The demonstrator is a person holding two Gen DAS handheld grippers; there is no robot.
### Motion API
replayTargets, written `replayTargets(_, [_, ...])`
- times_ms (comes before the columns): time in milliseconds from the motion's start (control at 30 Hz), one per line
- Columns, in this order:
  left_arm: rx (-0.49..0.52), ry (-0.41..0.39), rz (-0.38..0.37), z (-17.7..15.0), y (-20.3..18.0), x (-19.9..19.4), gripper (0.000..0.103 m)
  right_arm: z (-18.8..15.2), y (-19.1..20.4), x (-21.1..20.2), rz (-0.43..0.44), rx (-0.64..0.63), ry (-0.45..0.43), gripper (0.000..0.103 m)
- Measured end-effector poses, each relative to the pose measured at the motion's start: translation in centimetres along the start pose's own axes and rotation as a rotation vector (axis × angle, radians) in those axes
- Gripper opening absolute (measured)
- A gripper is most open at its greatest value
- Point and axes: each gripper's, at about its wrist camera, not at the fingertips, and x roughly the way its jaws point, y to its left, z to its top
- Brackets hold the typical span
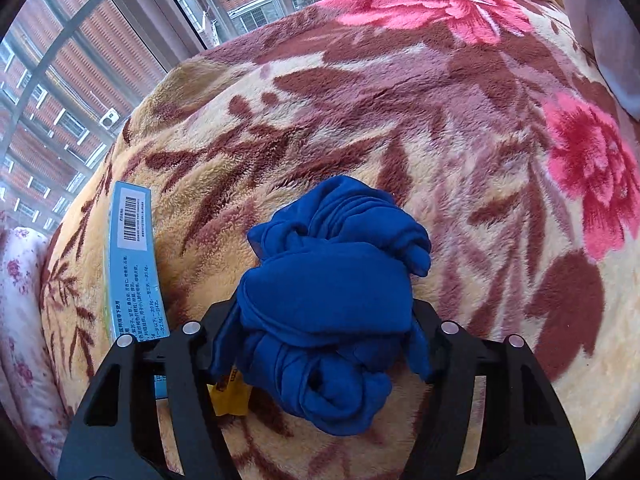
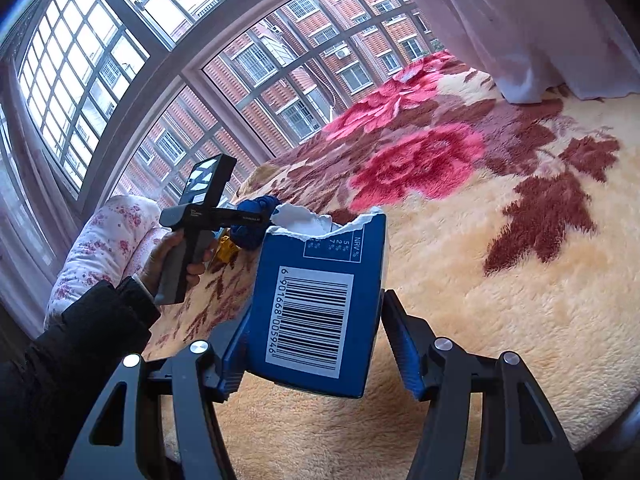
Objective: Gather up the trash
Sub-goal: 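Grasp the blue cloth with the left gripper while the right gripper holds the carton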
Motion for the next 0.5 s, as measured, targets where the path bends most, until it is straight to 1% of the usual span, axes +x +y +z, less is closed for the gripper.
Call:
replayTargets(33, [-0.004,-0.013,0.005,0.0,-0.1,-0.2,0.058,0.0,0.1,-0.1,-0.001,-0.005,-0.003,0.06])
replayTargets(100, [-0.006,-0.031,0.019,-0.1,-0.2,-0.8,0.055,0.0,0.3,-0.2,-0.003,-0.013,-0.007,0.06])
replayTargets(200, [-0.015,-0.073,0.035,-0.2,-0.3,-2.3,0.052,0.0,0.5,-0.4,0.0,-0.019,-0.01,0.06])
replayTargets(267, [-0.036,-0.102,0.012,-0.4,-0.3,-3.8,0.052,-0.1,0.7,-0.5,0.004,-0.02,-0.01,0.06])
replayTargets(367, [-0.069,-0.144,-0.047,-1.2,-0.2,-6.4,0.052,-0.2,1.2,-0.8,0.009,-0.03,-0.009,0.06])
replayTargets(500, [-0.094,-0.193,-0.126,-3.4,-0.2,-10.3,0.052,-0.5,2.2,-1.3,0.019,-0.049,-0.005,0.06])
